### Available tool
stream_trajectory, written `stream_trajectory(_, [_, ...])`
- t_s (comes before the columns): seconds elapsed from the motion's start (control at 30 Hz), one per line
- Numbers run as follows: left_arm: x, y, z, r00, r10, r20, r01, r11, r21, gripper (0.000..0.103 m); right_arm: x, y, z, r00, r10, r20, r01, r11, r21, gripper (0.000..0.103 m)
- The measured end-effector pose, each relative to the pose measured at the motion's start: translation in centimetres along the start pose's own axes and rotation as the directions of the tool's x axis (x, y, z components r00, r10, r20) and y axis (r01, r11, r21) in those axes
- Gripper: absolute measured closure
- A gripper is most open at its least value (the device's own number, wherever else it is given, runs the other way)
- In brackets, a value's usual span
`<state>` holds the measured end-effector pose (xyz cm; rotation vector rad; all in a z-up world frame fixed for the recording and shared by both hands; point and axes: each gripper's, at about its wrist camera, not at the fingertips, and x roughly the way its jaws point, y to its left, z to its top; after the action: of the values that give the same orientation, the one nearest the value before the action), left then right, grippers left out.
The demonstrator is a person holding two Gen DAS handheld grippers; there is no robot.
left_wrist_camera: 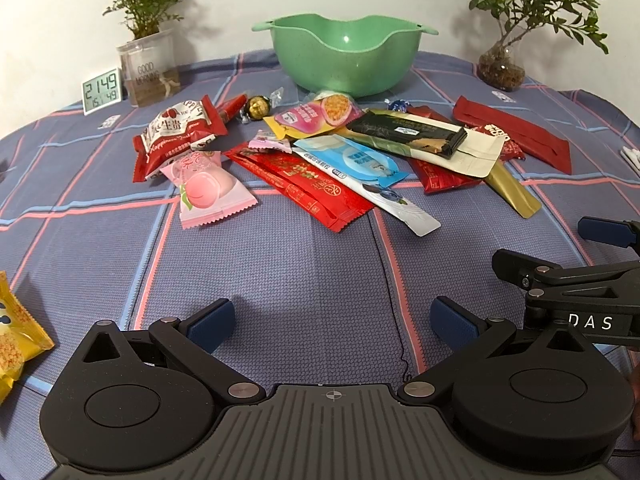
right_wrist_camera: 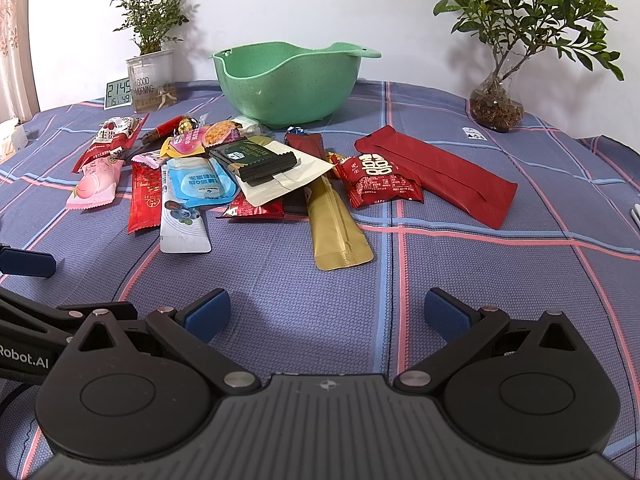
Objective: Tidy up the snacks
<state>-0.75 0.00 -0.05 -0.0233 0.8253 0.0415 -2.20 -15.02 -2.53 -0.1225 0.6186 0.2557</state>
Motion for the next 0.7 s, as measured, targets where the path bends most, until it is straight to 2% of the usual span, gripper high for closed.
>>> stream_trajectory(0.17, [-0.2, 0.5, 0.0, 1.0, -0.016, -0.003, 0.016, 1.0, -0.016, 0.0, 0.0, -0.1, 0.0, 1.0, 0.001, -0.001, -0.001, 1.0, 0.001, 0.0])
stream_trajectory(0.3, [-0.9, 2.5, 0.4, 0.999, -0.008, -0.043, 0.005, 0.997, -0.073, 0.0, 0.0, -0.1, 0.0, 1.0, 0.004, -0.006, -0.004, 1.0, -0.003, 0.0])
stream_trajectory(0.43, [-1.7, 5.3, 1.0, 1.0, 0.015, -0.023, -0.018, 0.988, -0.151, 0.0, 0.2, -0.3, -0.1, 1.0, 0.01, -0.013, -0.01, 1.0, -0.008, 0.0])
stream_trajectory(0.57, [-1.7, 7.5, 2.5, 0.998, 0.058, 0.006, -0.056, 0.98, -0.191, 0.0, 0.0, -0.4, 0.4, 1.0, 0.028, -0.012, -0.028, 1.0, -0.011, 0.001])
stream_trajectory(0.7, [-0.7, 9.2, 4.7, 0.997, 0.075, 0.023, -0.068, 0.968, -0.241, 0.0, 0.0, -1.4, 1.4, 0.998, 0.057, 0.026, -0.058, 0.998, 0.007, 0.008])
